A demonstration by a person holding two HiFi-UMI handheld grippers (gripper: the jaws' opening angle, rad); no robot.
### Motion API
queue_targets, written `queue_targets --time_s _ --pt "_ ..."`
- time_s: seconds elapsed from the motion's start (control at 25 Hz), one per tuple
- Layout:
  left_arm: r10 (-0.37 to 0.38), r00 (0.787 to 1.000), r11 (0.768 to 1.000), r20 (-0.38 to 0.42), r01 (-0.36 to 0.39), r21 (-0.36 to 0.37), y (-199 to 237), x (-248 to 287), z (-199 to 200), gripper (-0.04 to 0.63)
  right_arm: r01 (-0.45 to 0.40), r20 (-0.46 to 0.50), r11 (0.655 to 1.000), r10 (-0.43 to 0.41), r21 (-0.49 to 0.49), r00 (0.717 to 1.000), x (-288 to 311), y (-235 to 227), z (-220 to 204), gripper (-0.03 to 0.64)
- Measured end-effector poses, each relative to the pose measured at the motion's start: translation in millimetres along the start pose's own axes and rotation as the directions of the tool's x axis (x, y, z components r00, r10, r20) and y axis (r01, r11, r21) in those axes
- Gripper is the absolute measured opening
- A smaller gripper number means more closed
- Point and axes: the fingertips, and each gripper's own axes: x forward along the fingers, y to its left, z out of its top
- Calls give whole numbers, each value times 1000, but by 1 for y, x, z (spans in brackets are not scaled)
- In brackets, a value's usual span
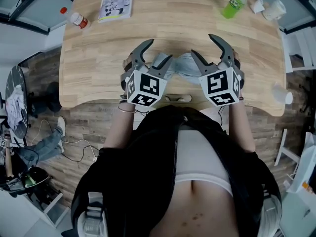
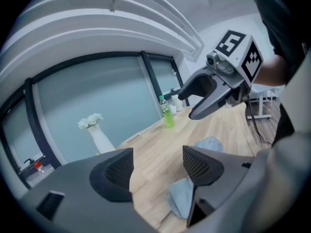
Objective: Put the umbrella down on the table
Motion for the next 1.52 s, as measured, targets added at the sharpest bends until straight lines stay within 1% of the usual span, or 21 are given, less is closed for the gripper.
queue_targets --time_s 0.12,0.2,0.32,0.4,0.48,0.64,0.72,0.84,0.96,1.04,1.16,1.24,1.32,1.4,1.52 --pt "68 997 995 47 -65 -71 13 -5 8 322 8 76 996 -14 86 997 -2 -5 10 316" --pt "83 994 991 65 -76 -106 17 -7 12 322 5 111 988 -22 152 994 -6 -9 15 316" --pt "83 992 982 100 -64 -180 19 -9 17 322 3 151 971 -40 240 988 -11 -15 20 308" --pt "80 988 969 134 -46 -242 20 -12 23 321 -11 180 955 -45 297 983 -14 -16 24 304" --pt "84 983 957 164 -34 -288 22 -16 30 315 -20 208 939 -56 345 976 -17 -19 29 297" --pt "97 976 940 197 -25 -339 26 -23 39 282 -10 234 927 -84 375 969 -22 -24 35 269" --pt "100 972 935 210 -20 -354 27 -25 43 271 -4 246 922 -99 386 964 -25 -26 39 253" --pt "106 964 923 244 -5 -384 28 -30 51 227 1 267 916 -118 400 957 -30 -29 43 204" --pt "112 956 914 271 8 -406 28 -34 59 204 20 283 916 -145 402 948 -36 -33 45 162" --pt "116 952 914 282 9 -406 29 -35 63 185 29 295 914 -160 404 942 -40 -36 48 128" --pt "128 947 915 296 2 -403 29 -37 66 133 22 311 915 -159 402 937 -43 -37 51 99" --pt "132 947 917 294 -5 -398 28 -37 66 120 18 317 914 -158 405 935 -44 -38 52 86" --pt "136 948 922 289 -15 -387 28 -37 67 92 13 324 911 -159 412 933 -45 -38 52 77" --pt "145 944 926 296 -25 -376 28 -36 71 67 9 332 909 -162 417 929 -47 -40 53 65" --pt "151 935 929 320 -24 -370 25 -37 77 47 3 341 913 -156 408 927 -48 -42 52 56"
